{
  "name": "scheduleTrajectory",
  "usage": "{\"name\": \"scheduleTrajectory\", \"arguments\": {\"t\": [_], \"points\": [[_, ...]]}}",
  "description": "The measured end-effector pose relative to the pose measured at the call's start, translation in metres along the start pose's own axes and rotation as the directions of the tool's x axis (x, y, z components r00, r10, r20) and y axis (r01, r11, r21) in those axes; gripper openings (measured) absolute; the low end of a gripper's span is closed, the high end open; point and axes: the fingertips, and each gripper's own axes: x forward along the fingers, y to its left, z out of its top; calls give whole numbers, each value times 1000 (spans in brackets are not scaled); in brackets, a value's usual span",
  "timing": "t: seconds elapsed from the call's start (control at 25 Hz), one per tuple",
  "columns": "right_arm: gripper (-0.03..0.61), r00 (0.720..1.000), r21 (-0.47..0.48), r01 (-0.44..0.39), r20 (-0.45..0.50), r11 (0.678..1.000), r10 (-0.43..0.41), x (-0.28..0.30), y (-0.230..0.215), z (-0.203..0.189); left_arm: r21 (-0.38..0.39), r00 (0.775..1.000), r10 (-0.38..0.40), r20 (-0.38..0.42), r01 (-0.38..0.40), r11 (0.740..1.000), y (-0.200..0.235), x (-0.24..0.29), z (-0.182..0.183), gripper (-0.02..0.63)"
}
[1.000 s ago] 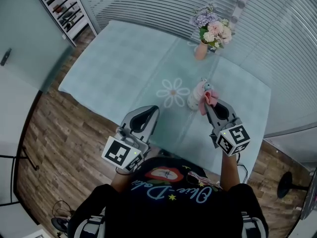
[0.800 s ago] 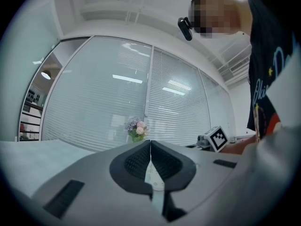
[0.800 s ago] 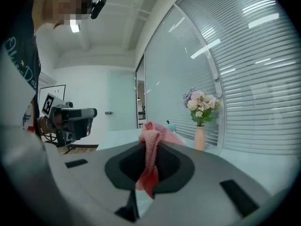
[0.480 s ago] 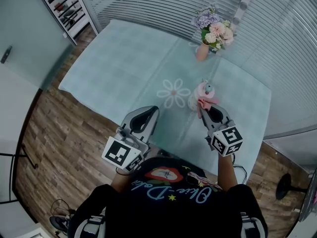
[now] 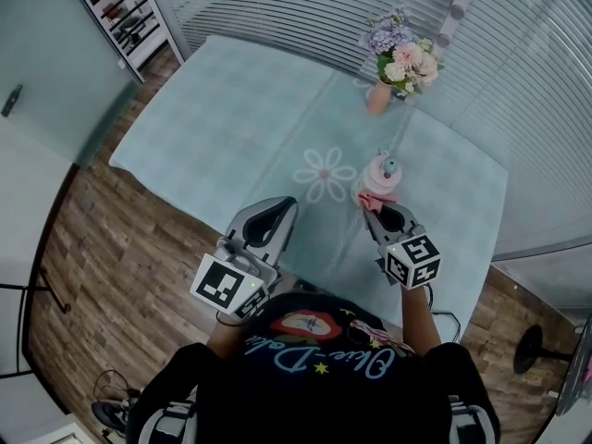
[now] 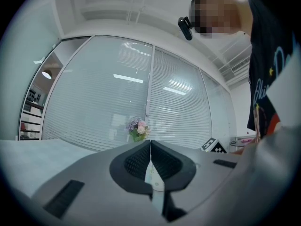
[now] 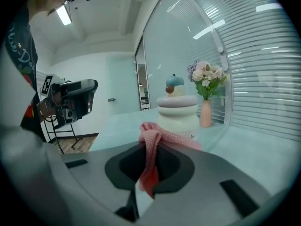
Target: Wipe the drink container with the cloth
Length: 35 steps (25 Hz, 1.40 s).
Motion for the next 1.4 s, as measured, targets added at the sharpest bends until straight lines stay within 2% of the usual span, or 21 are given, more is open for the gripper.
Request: {"name": "scheduleTrajectory", "arguments": {"t": [0.44,0.64,0.84,1.12,1.4], "points": [[26,990,15,-1,-143,1000,3,20,1,-43,-1,1000,3,1,-3,1000,2,0,0,5],[26,985,28,10,-170,1000,-5,26,1,-56,-2,1000,4,4,-4,1000,3,-1,0,5],[26,980,0,28,-199,1000,-27,29,0,-64,-2,1000,5,5,-4,1000,2,-1,1,5],[26,984,10,33,-173,999,-31,24,4,-56,-6,1000,5,6,-5,1000,2,-1,0,5],[26,994,-18,-98,-43,995,97,15,43,-9,-5,1000,3,8,-3,1000,2,-3,2,5]]}}
